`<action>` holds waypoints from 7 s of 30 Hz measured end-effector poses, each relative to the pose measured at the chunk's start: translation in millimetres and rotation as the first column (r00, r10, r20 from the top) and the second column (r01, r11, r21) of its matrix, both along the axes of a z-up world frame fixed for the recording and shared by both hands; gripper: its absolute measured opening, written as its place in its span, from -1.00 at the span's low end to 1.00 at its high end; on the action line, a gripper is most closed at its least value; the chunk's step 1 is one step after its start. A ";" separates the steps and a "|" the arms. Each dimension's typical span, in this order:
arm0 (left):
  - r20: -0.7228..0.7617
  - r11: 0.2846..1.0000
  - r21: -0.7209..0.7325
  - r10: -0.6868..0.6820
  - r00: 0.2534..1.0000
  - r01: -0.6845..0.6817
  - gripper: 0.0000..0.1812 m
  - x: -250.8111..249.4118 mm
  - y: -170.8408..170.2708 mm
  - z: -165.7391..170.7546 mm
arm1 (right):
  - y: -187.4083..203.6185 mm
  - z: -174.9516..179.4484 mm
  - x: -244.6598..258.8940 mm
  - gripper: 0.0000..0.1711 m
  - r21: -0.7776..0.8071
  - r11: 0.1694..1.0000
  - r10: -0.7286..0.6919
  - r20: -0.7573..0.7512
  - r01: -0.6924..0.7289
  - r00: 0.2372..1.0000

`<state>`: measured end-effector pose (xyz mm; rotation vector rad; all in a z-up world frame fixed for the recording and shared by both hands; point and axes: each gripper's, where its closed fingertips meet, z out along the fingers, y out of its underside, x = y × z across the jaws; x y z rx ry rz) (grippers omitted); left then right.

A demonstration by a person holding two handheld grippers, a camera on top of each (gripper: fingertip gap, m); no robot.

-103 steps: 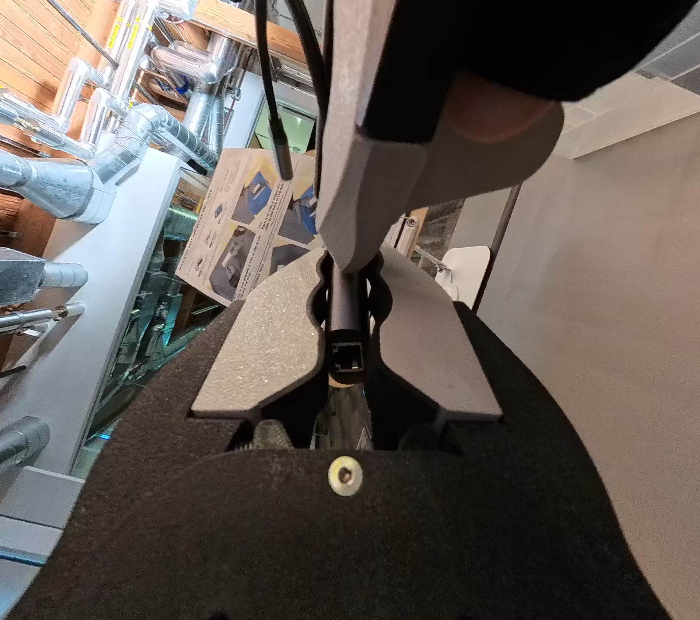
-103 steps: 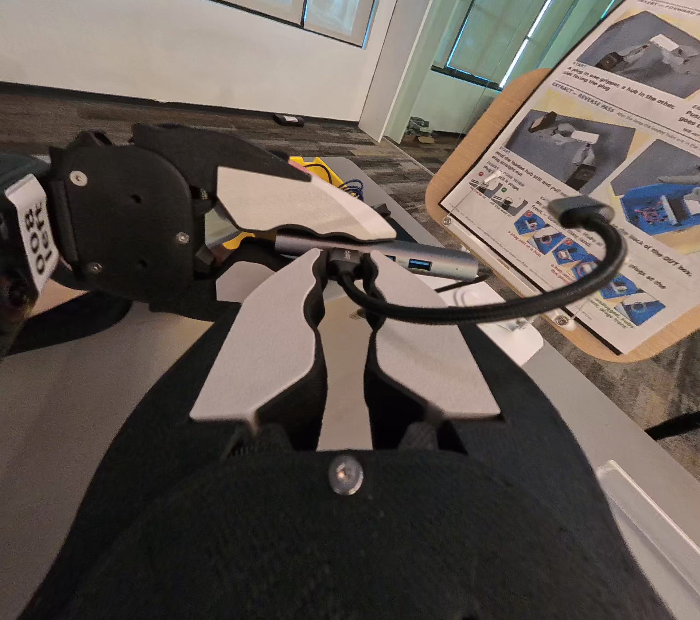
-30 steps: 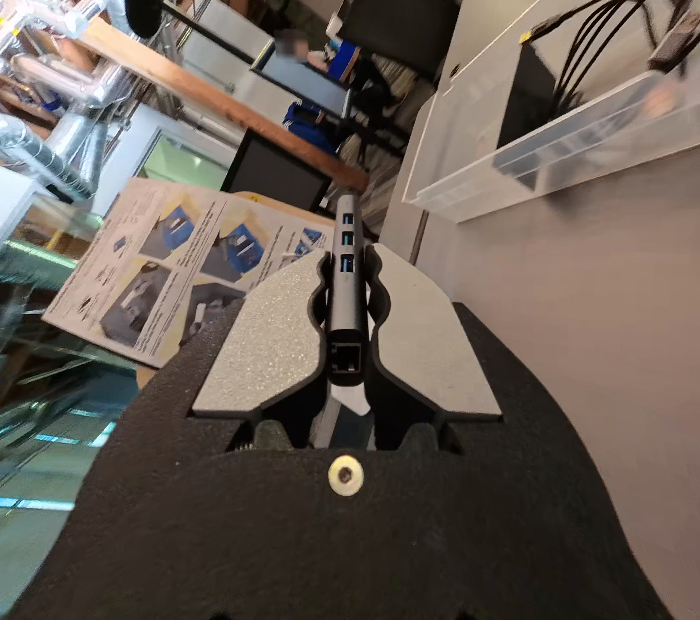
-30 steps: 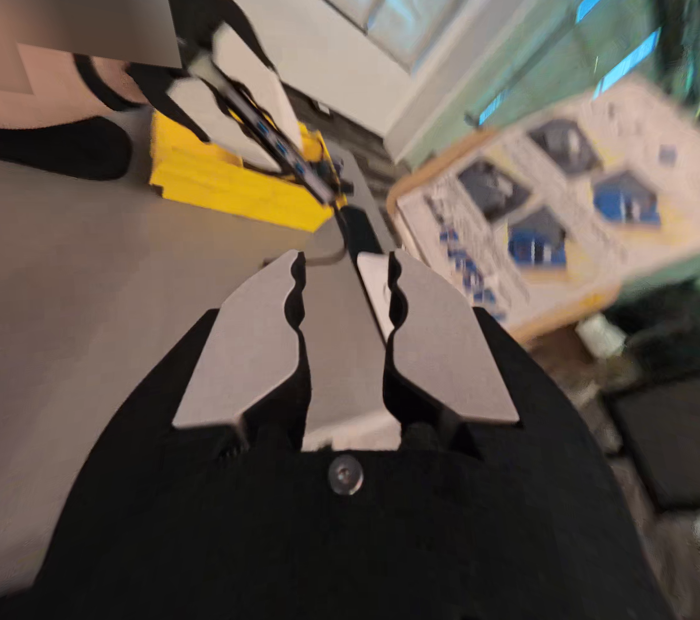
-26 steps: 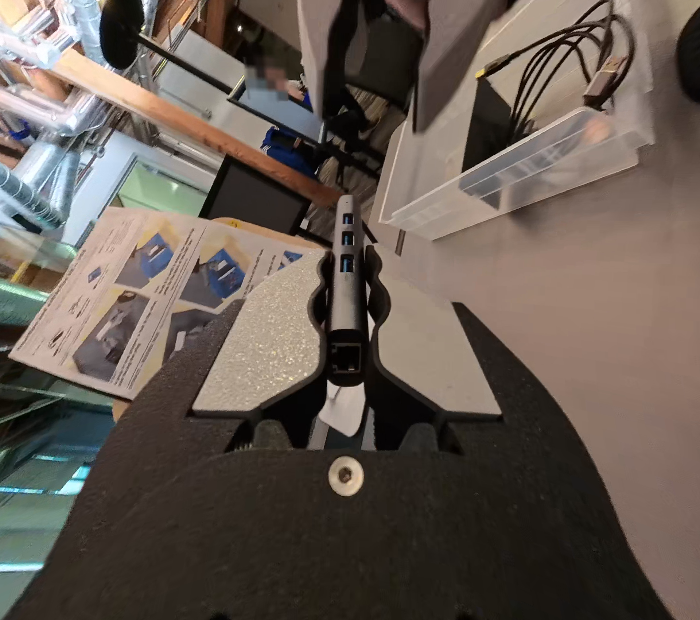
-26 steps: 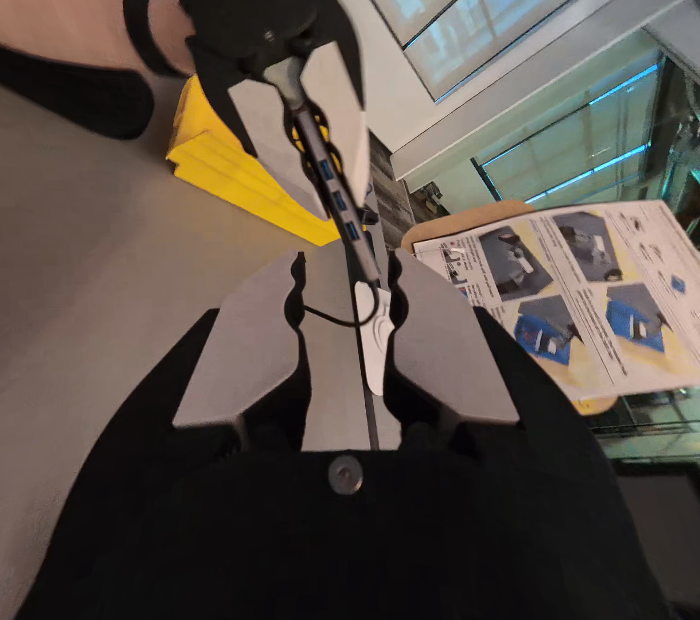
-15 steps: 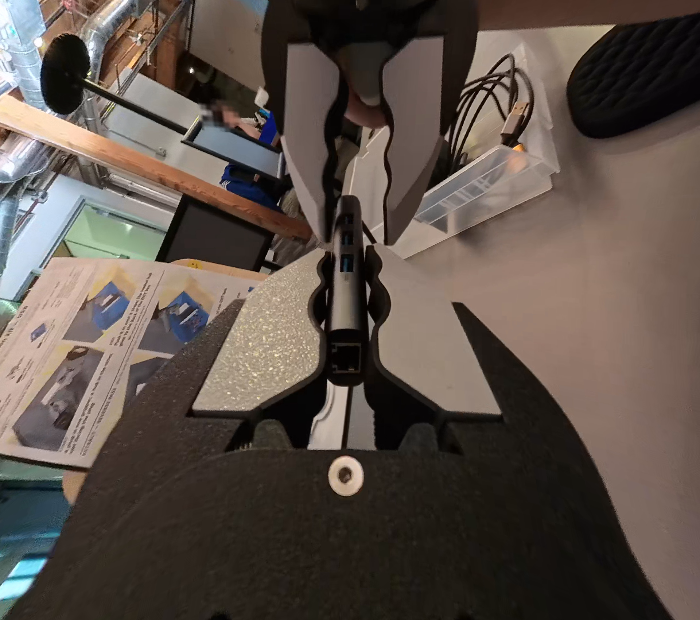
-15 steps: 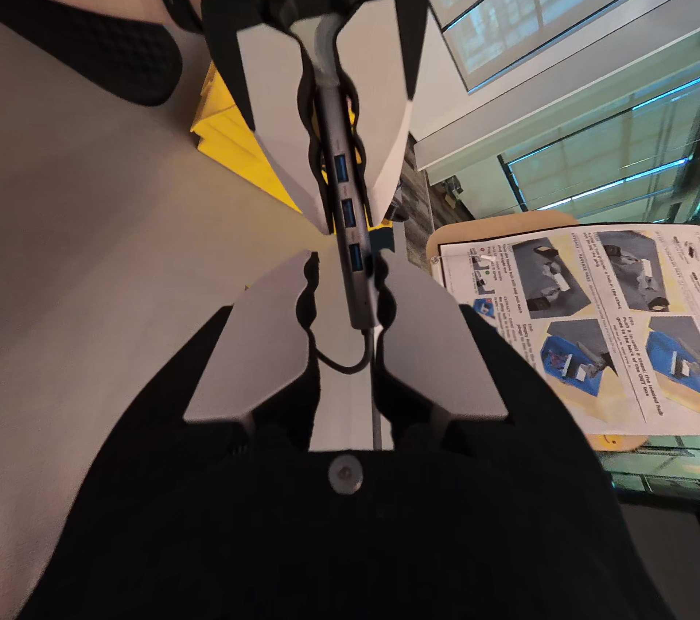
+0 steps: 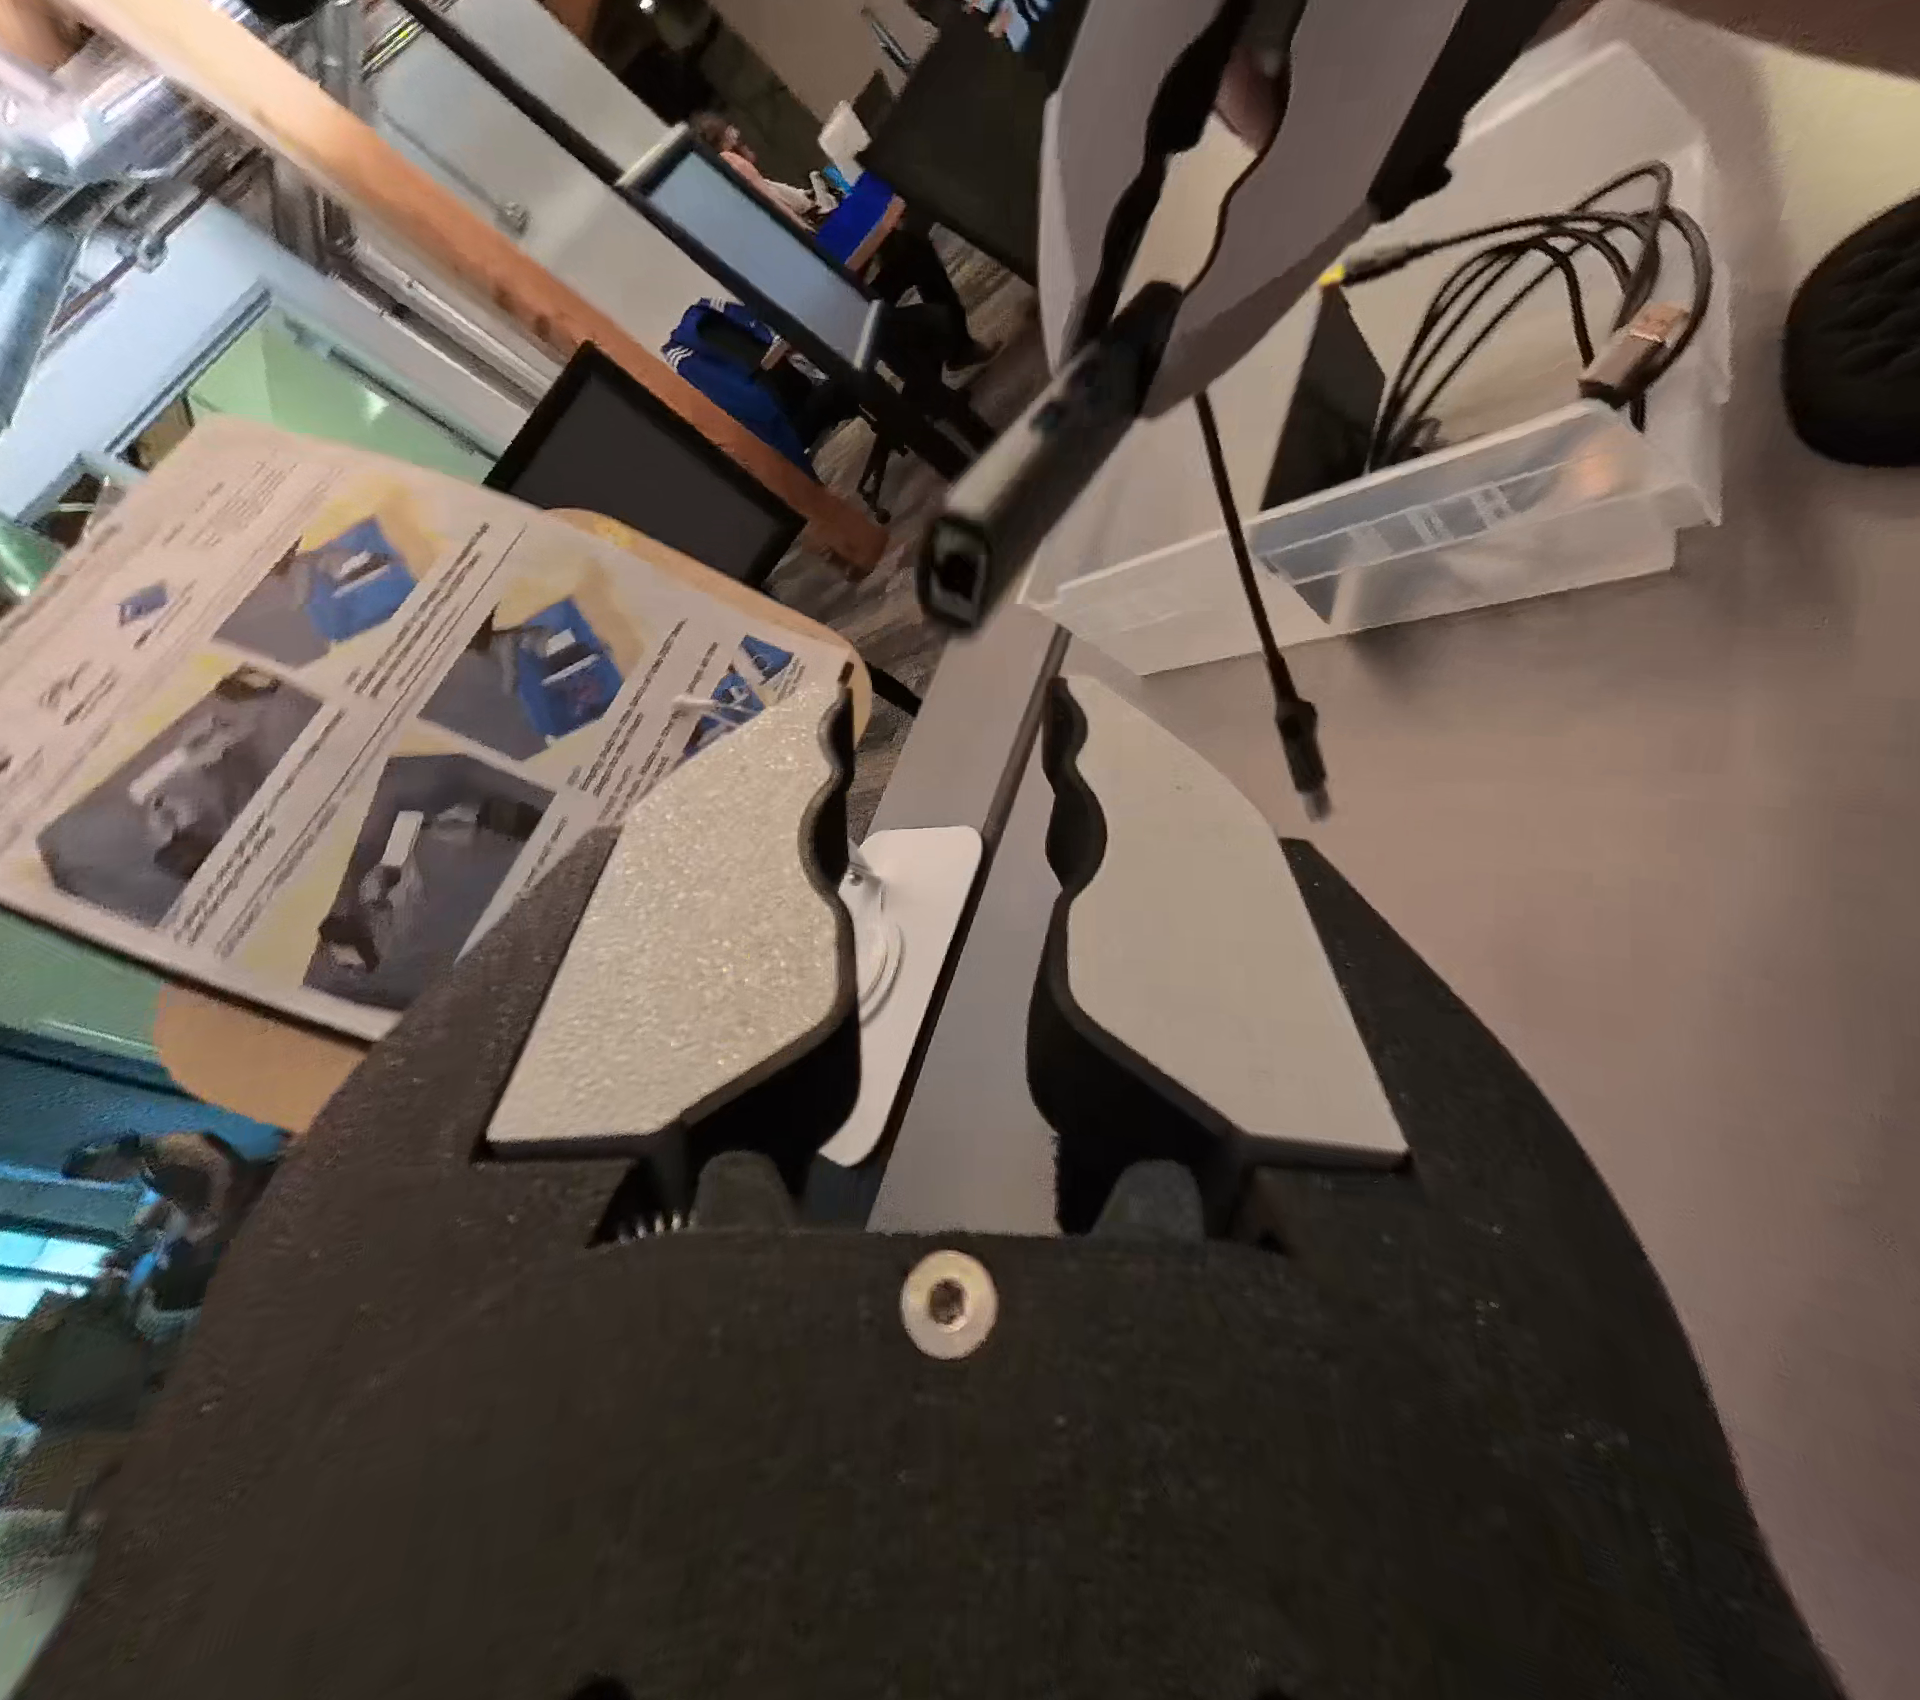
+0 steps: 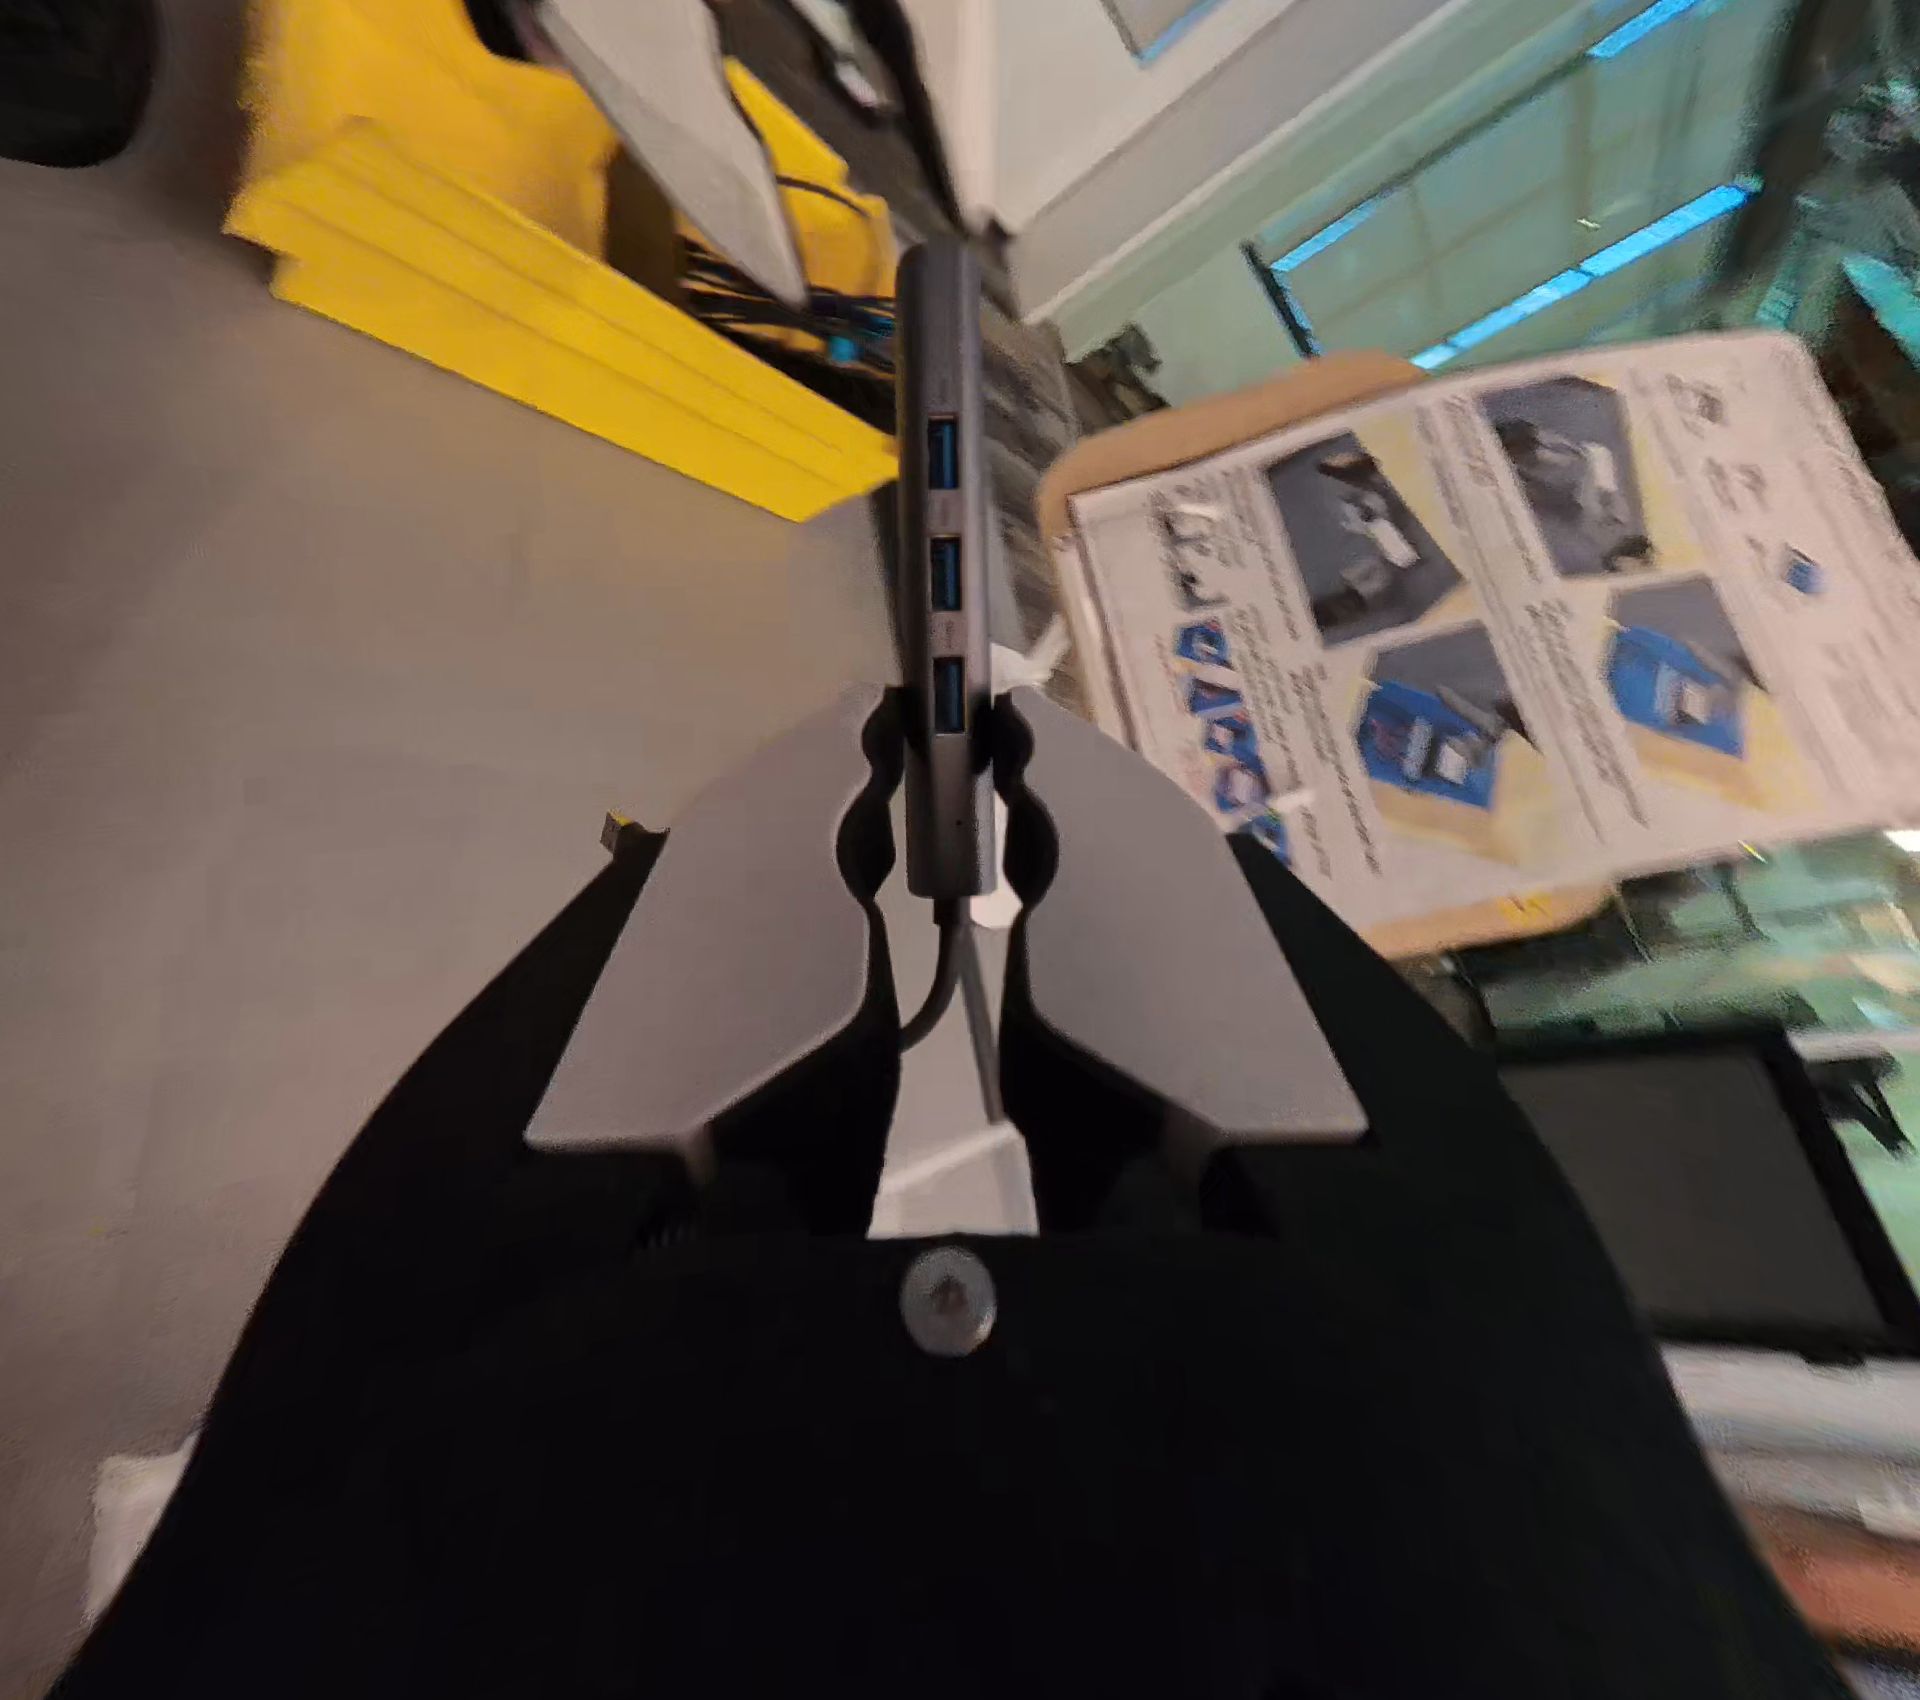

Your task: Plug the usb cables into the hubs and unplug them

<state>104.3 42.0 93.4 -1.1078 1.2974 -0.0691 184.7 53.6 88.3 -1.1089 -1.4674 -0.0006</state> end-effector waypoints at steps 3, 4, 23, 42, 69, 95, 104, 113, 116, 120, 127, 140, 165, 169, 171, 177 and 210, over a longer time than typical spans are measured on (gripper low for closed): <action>0.051 1.000 -0.012 0.013 0.999 -0.012 -0.67 -14.3 2.6 11.4 | 27.7 33.0 42.2 -0.80 0.069 0.984 -0.148 -0.181 0.163 0.972; 0.048 1.000 -0.006 0.018 0.999 -0.018 -0.68 -16.7 2.7 12.4 | 36.1 38.0 59.3 -0.80 0.048 0.978 -0.188 -0.226 0.204 0.956; -0.069 0.996 -0.045 0.068 0.995 -0.072 -0.69 -9.0 18.4 -17.3 | 142.1 -149.6 227.7 -0.80 -0.630 0.554 -0.589 0.165 0.544 0.791; -0.016 0.937 -0.092 0.337 0.941 -0.337 -0.72 -97.0 43.2 12.5 | 90.1 -62.1 280.5 -0.49 -0.480 0.434 -0.808 0.167 0.763 0.565; -0.285 0.611 -0.470 0.577 0.765 -0.636 -0.51 -235.2 154.2 -129.8 | 98.3 -54.6 193.6 -0.52 -0.421 0.613 -0.668 0.177 0.669 0.723; -0.559 0.523 -0.621 0.227 0.798 -0.584 -0.42 -229.0 185.2 -204.8 | 99.9 -61.8 188.1 -0.54 -0.419 0.630 -0.634 0.208 0.654 0.745; -0.560 0.577 -0.542 0.294 0.774 -0.611 -0.42 -232.7 182.6 -180.9 | 99.9 -63.5 184.7 -0.55 -0.419 0.637 -0.622 0.216 0.647 0.753; -0.656 0.663 -0.297 0.381 0.651 -0.687 -0.42 -230.9 166.5 -90.0 | 99.7 -61.3 175.9 -0.56 -0.412 0.653 -0.609 0.212 0.635 0.764; -0.677 0.691 -0.220 0.400 0.618 -0.688 -0.42 -216.3 159.9 -49.8 | 99.6 -54.9 165.5 -0.56 -0.407 0.677 -0.598 0.181 0.613 0.781; -0.675 0.724 -0.141 0.429 0.600 -0.675 -0.43 -187.9 153.2 9.6 | 94.8 -43.0 142.7 -0.56 -0.412 0.732 -0.549 0.117 0.543 0.828; -0.597 0.747 -0.019 0.525 0.606 -0.665 -0.43 -135.8 147.5 120.9 | 86.0 -35.3 121.3 -0.56 -0.407 0.776 -0.493 0.084 0.481 0.866; -0.483 0.725 0.092 0.632 0.606 -0.683 -0.43 -65.3 106.4 281.1 | 33.1 -8.3 15.7 -0.56 -0.447 0.895 -0.069 -0.166 -0.013 0.984; -0.405 0.688 0.188 0.704 0.583 -0.701 -0.42 -28.8 -6.1 390.3 | -42.0 16.7 -106.2 -0.95 -0.092 0.979 0.137 -0.366 -0.182 0.921; -0.352 0.660 0.143 0.730 0.586 -0.737 -0.42 -61.5 -8.4 395.0 | -23.1 86.9 -100.6 -0.95 -0.055 0.988 0.118 -0.326 -0.143 0.938; -0.322 0.658 0.122 0.735 0.597 -0.743 -0.42 -73.4 -10.8 398.0 | -18.6 135.4 -104.6 -0.95 0.015 0.993 0.117 -0.291 -0.118 0.950; -0.287 0.610 0.121 0.777 0.560 -0.783 -0.42 -112.4 -12.4 400.2 | -45.0 289.2 -107.5 -0.95 0.291 0.957 0.112 -0.303 -0.020 0.946; -0.431 0.635 -0.321 0.563 0.705 -0.703 -0.42 -62.5 77.8 -35.2 | -67.6 -43.6 -59.6 -0.66 -0.435 0.882 -0.025 -0.427 -0.181 0.904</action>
